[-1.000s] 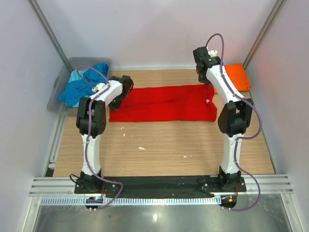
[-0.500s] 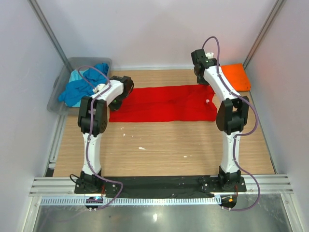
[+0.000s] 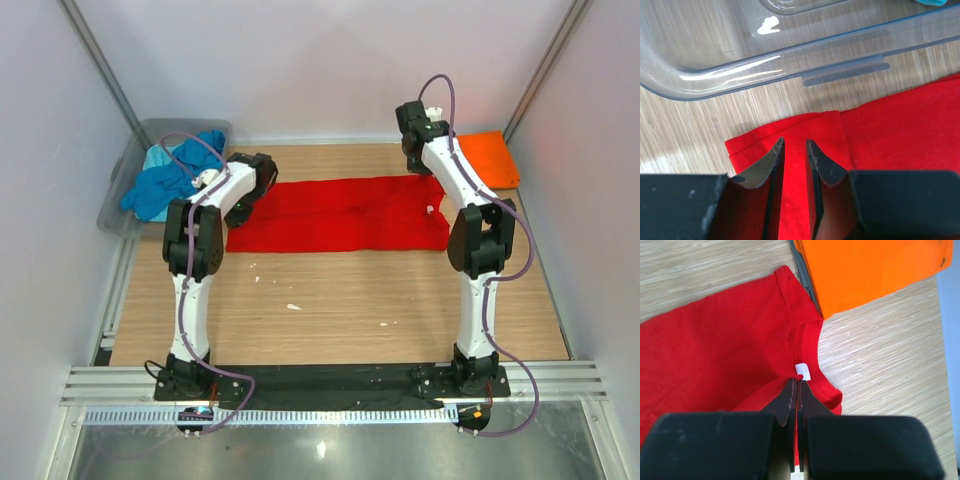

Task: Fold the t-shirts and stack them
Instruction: Fold the tshirt

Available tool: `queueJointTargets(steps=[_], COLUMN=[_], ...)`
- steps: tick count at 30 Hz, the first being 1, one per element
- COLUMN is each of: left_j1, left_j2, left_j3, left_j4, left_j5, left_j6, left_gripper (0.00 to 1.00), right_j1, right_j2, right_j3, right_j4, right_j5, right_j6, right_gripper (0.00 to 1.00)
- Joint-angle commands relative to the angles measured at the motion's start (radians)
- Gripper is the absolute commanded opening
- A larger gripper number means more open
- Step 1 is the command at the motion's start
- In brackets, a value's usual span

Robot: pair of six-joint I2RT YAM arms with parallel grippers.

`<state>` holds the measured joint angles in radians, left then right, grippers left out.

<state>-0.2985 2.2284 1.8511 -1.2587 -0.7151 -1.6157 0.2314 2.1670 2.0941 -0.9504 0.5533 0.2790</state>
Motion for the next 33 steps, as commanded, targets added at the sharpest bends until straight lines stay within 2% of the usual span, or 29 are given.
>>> queueJointTargets(steps=[1,6,10,19,26,33], left_j1=[0.007,-0.008,-0.014,-0.004,0.013,0.021], left_j2=[-0.064,-0.124,-0.109,0.045,0.094,0.094], left_j3=[0.016,-0.030,-0.081,-0.026,-0.001,-0.007], left_j4=[-0.030,0.059,0.137,0.062,-0.031,-0.028], left_j5=[-0.075,-0.057,-0.029,-0.034,-0.061,-0.047], left_j6=[-0.016,0.039,0.065,0.056,-0.001,-0.007], left_gripper=[0.24,0.24,0.24,0.23,0.22,0.22], right_j1=[-0.004,-0.006,-0.004,-0.004,-0.004,-0.003], right_j2=[-0.019,-0.013,-0.004,0.017,0.040,0.071], right_j3=[0.001,0.006,0.017,0.052,0.112,0.152], right_j4=[0.047,0.052,0.047,0.032,0.030,0.073], right_j5=[-0.007,-0.015,-0.004,0.028,0.050,0.043], right_j6=[-0.003,-0.003,-0.008,-0.027,-0.078,-0.150], right_gripper=[0.01,0.01,0.01,0.01,0.01,0.01])
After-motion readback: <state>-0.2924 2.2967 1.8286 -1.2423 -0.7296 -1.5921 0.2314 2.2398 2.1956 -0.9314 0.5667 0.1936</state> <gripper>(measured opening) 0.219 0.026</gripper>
